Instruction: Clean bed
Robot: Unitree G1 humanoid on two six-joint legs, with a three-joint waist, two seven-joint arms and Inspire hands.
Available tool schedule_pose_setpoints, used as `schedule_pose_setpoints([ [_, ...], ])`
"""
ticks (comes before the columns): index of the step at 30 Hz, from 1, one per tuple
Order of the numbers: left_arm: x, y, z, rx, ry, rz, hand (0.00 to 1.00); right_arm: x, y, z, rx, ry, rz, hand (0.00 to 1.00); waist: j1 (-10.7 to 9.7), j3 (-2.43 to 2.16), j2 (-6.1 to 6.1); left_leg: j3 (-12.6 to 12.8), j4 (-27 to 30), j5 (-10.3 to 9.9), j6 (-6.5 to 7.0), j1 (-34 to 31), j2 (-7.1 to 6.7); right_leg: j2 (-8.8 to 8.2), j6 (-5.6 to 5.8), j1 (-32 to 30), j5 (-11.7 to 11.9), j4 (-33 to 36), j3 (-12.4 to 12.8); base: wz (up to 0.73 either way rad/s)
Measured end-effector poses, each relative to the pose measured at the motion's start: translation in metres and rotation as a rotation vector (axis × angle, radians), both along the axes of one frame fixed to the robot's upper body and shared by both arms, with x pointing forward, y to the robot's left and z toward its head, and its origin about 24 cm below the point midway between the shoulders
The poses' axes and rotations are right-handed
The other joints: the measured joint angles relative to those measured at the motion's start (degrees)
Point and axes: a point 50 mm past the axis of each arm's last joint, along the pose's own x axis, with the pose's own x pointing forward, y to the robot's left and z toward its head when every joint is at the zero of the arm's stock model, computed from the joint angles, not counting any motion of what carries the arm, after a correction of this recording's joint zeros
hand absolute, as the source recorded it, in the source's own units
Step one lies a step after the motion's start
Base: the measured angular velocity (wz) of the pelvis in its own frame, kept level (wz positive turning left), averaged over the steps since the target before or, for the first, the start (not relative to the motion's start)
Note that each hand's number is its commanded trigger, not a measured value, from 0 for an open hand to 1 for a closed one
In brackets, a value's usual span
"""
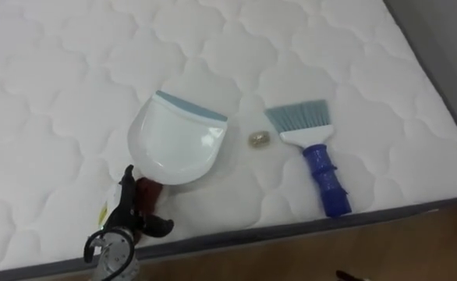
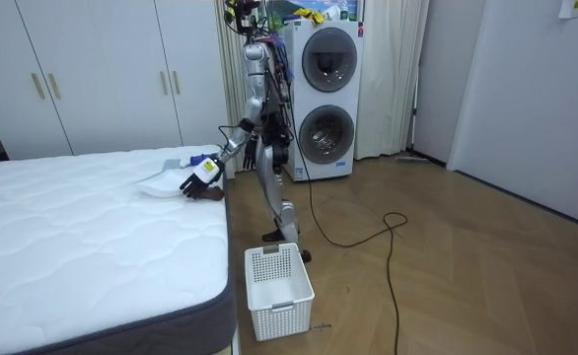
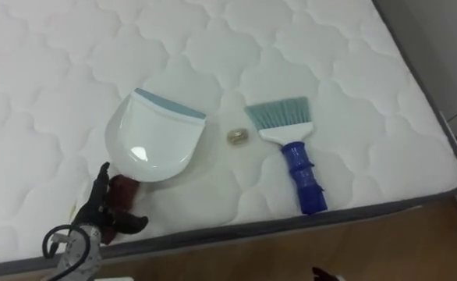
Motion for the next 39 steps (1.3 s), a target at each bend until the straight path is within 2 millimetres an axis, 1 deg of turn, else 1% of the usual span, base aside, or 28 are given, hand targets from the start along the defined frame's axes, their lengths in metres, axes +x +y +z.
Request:
schedule_pose_setpoints([
  [4, -0.005, -0.001, -0.010, 0.027, 0.084, -0.006, 0.00, -0.001, 0.000, 0.000, -0.003, 0.010, 0.000, 0.00, -0.64, 0.01, 0.00, -0.02, 0.00, 0.00, 0.00, -0.07, 0.02, -0.07, 0.00, 0.00, 0.00, -0.03, -0.68, 0.00],
  [8, -0.002, 0.000, -0.010, 0.048, 0.107, -0.004, 0.00, 0.000, 0.001, -0.001, 0.001, 0.012, -0.002, 0.00, -1.13, 0.03, 0.01, -0.01, -0.01, 0.00, 0.00, -0.10, 0.01, -0.11, 0.00, -0.04, 0.00, -0.03, -0.71, 0.00],
  [12, 0.001, 0.000, -0.011, 0.075, 0.135, -0.023, 0.00, 0.001, 0.001, 0.000, 0.001, 0.015, -0.005, 0.00, -1.19, 0.17, 0.15, 0.01, -0.02, 0.00, 0.00, -0.01, 0.00, -0.10, 0.00, 0.00, 0.00, -0.02, -0.65, 0.00],
  [13, 0.001, -0.001, -0.011, 0.079, 0.137, -0.027, 0.00, 0.002, 0.000, 0.000, 0.001, 0.015, -0.006, 0.00, -1.20, 0.31, 0.27, 0.01, -0.02, 0.00, 0.00, 0.02, 0.00, -0.11, 0.00, 0.02, 0.00, -0.01, -0.63, 0.00],
  [14, 0.002, -0.001, -0.011, 0.080, 0.138, -0.027, 0.25, 0.002, 0.000, 0.000, 0.000, 0.015, -0.003, 0.00, -1.22, 0.38, 0.32, 0.01, -0.02, 0.00, 0.00, 0.02, 0.00, -0.11, 0.00, 0.02, 0.00, -0.02, -0.61, 0.00],
  [15, 0.002, -0.001, -0.011, 0.084, 0.138, -0.029, 0.38, 0.002, 0.000, 0.000, -0.003, 0.014, -0.001, 0.00, -1.28, 0.59, 0.41, 0.02, -0.02, 0.00, 0.00, 0.03, 0.00, -0.11, 0.00, 0.02, 0.00, 0.00, -0.61, 0.00],
  [16, 0.003, -0.001, -0.011, 0.086, 0.137, -0.031, 0.74, 0.003, -0.001, 0.000, -0.005, 0.014, 0.002, 0.00, -1.29, 0.72, 0.46, 0.03, -0.02, 0.00, 0.00, 0.03, 0.00, -0.11, 0.00, 0.01, 0.00, 0.01, -0.61, 0.00],
  [17, 0.004, -0.001, -0.010, 0.090, 0.137, -0.031, 1.00, 0.004, -0.003, 0.001, -0.010, 0.011, 0.003, 0.00, -1.29, 0.98, 0.53, 0.03, -0.02, 0.00, 0.00, 0.03, 0.00, -0.11, 0.00, -0.01, 0.00, 0.05, -0.63, 0.00],
  [21, 0.006, 0.001, -0.009, 0.115, 0.130, -0.013, 1.00, 0.003, -0.004, 0.001, -0.021, 0.015, -0.005, 0.00, -1.31, 1.02, 0.54, 0.29, -0.01, 0.02, -0.03, -0.04, 0.03, -0.10, -0.01, -0.52, -0.01, 0.73, -0.47, -0.02],
  [24, 0.012, 0.010, -0.003, 0.146, 0.104, 0.017, 1.00, 0.002, -0.005, 0.001, -0.027, 0.014, -0.014, 0.00, -1.36, 1.02, 0.52, 0.50, -0.04, 0.02, -0.03, 0.01, -0.01, -0.19, -0.01, -0.62, -0.01, 0.99, -0.42, -0.01],
  [27, 0.012, 0.019, -0.001, 0.173, 0.104, 0.034, 1.00, 0.002, -0.005, 0.001, -0.026, 0.013, -0.016, 0.00, -1.34, 0.99, 0.45, 1.16, -0.04, 0.02, -0.03, 0.02, -0.03, -0.21, -0.01, -1.10, -0.01, 1.55, 0.10, -0.11],
  [30, 0.009, 0.022, -0.003, 0.183, 0.124, 0.043, 1.00, 0.002, -0.005, 0.001, -0.022, 0.013, -0.028, 0.00, -1.38, 0.92, 0.27, 1.21, -0.04, 0.02, -0.03, 0.00, -0.02, -0.22, -0.01, -1.39, -0.01, 1.99, 0.09, -0.02],
  [32, 0.005, 0.021, -0.007, 0.199, 0.153, 0.022, 1.00, 0.002, -0.005, 0.001, -0.022, 0.013, -0.028, 0.00, -1.41, 0.91, 0.16, 1.21, -0.04, 0.02, -0.03, -0.03, -0.02, -0.22, -0.01, -1.45, -0.01, 1.99, 0.10, 0.00],
  [36, 0.002, 0.010, -0.011, 0.182, 0.172, 0.003, 1.00, 0.001, -0.005, 0.001, -0.027, 0.016, -0.030, 0.00, -1.44, 0.85, -0.09, 1.18, -0.04, 0.02, -0.03, -0.05, 0.02, -0.19, -0.01, -1.47, -0.01, 1.99, 0.12, 0.00],
  [39, -0.003, 0.010, -0.015, 0.181, 0.198, 0.000, 1.00, -0.001, -0.005, 0.000, -0.030, 0.021, -0.033, 0.00, -1.64, 0.83, -0.28, 1.21, -0.03, 0.02, -0.03, -0.21, 0.03, -0.16, -0.01, -1.67, -0.01, 2.00, 0.17, 0.00],
])
